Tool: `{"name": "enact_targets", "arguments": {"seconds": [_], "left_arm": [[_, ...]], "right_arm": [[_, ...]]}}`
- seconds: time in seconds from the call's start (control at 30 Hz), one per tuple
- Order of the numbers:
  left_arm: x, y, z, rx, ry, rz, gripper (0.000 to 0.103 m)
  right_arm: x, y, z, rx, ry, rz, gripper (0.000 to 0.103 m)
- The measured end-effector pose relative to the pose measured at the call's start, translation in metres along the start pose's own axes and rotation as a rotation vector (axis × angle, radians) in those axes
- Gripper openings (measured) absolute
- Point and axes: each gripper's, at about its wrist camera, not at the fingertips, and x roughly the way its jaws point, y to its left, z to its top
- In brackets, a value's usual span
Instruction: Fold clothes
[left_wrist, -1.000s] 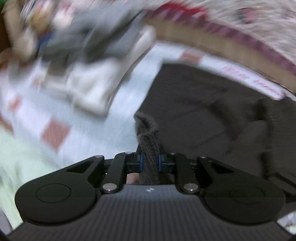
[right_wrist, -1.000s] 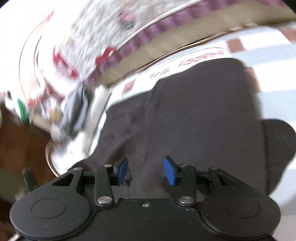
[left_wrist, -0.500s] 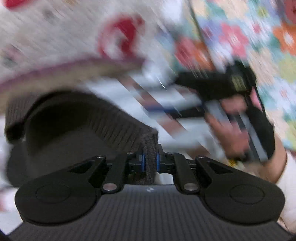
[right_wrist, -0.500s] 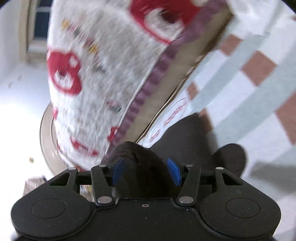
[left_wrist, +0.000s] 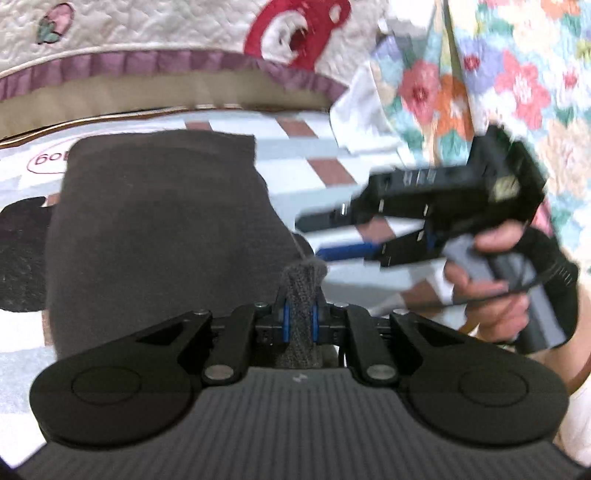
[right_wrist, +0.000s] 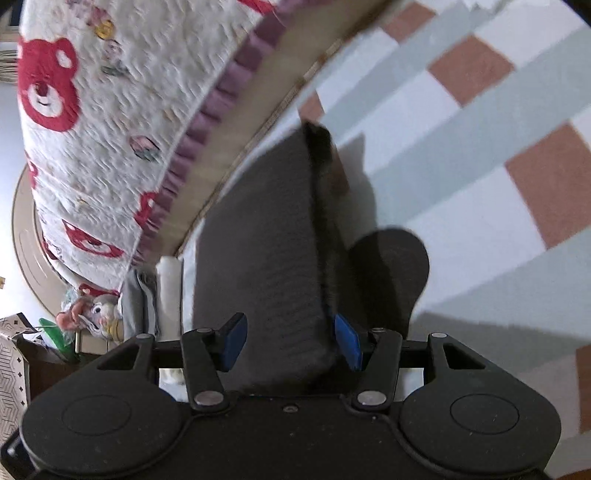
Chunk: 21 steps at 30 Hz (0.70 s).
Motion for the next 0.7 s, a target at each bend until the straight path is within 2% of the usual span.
{"name": "enact_targets", "arguments": {"seconds": [0.1,0.17,0.2,0.23,0.27,0.37,0.4,0.43,0.47,0.5,0.57,0.63,0.7], "left_arm": [[-0.002,0.008,0.003,-0.016,0.003,0.001,0.01],[-0.001,0.008,0.003,-0.01,0.017,0.023,0.01],[0.002,0.006,0.005,-0.01,0.015,0.024,0.01],[0.0,0.006,0.007,-0.011,0.003,0.006,0.01],[-0.005,0.005,0.009,-0.013,-0.013,-0.019,0.01],[-0.017,0.005,0.013,-0.02,-0.046,-0.099,0.013],[-0.014,0.005,0.014,-0.034,-0.029,-0.115,0.017],[-0.01,0.005,0.013,-0.046,-0.002,-0.118,0.026],[-0.004,0.006,0.011,-0.053,0.029,-0.118,0.036],[0.0,0.005,0.007,-0.045,0.051,-0.107,0.038],[0.005,0.005,-0.001,-0.023,0.076,-0.08,0.042],[0.007,0.011,-0.007,-0.028,0.086,-0.072,0.042],[0.004,0.02,-0.007,-0.061,0.062,-0.068,0.042]], "right_arm": [[0.017,-0.01,0.0,0.024,0.046,-0.038,0.059],[0.026,-0.015,0.003,0.06,0.035,-0.04,0.06],[0.027,-0.01,0.004,0.026,0.005,-0.014,0.056],[0.028,0.0,0.006,-0.034,-0.035,0.018,0.035],[0.028,0.009,0.008,-0.094,-0.075,0.05,0.009],[0.004,0.059,0.0,-0.374,-0.213,0.243,0.01],[-0.004,0.071,-0.003,-0.447,-0.247,0.271,0.01],[-0.006,0.078,-0.004,-0.492,-0.262,0.239,0.008],[-0.003,0.079,-0.004,-0.517,-0.261,0.151,0.008],[0.006,0.073,-0.003,-0.525,-0.247,0.035,0.009],[0.026,0.05,0.001,-0.455,-0.184,-0.114,0.009],[0.034,0.029,0.007,-0.352,-0.14,-0.119,0.01],[0.031,0.017,0.012,-0.236,-0.123,-0.073,0.01]]}}
